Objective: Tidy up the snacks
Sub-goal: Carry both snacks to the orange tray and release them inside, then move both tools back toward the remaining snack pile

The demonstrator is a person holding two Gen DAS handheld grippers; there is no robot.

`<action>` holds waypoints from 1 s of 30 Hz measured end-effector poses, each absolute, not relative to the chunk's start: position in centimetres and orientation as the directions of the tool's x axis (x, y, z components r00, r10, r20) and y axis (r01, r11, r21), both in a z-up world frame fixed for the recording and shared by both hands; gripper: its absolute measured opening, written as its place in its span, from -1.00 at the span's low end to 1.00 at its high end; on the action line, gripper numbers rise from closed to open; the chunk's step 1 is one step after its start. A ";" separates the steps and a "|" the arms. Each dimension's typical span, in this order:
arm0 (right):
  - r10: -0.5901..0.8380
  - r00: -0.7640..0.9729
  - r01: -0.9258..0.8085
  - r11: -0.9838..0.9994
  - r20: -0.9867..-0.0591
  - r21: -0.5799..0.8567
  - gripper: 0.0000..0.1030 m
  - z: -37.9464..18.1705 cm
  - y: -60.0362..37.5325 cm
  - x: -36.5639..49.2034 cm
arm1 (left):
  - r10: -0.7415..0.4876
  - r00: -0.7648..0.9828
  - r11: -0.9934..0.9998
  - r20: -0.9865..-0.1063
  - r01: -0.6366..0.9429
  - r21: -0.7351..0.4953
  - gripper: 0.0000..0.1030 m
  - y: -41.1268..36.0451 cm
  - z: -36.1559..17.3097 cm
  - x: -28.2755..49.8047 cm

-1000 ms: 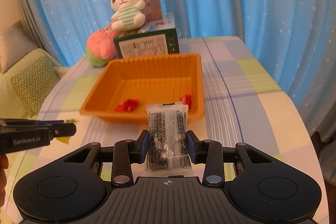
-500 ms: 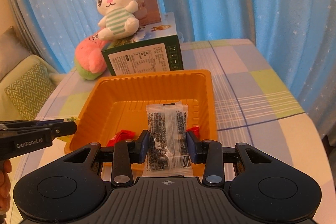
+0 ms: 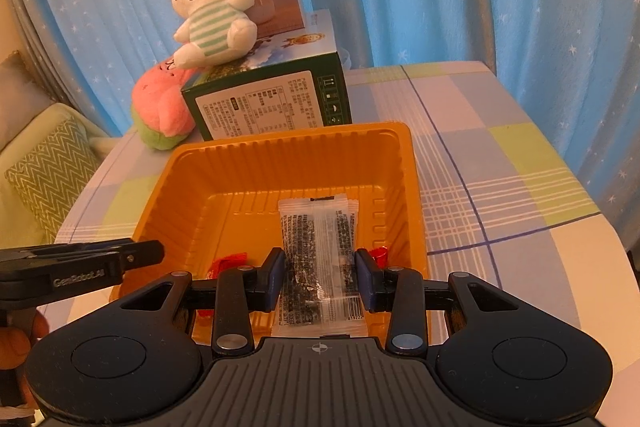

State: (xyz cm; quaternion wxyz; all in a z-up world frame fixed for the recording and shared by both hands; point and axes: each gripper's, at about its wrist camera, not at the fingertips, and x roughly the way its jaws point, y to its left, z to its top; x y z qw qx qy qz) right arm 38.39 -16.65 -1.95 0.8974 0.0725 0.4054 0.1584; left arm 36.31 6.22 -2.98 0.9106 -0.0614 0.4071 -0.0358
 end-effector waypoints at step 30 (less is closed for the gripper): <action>0.372 0.648 -0.161 0.920 -0.664 0.358 0.09 -0.3 -19.4 32.9 | -0.122 0.702 0.988 -0.701 0.017 -0.156 0.06 6.4 -0.2 26.2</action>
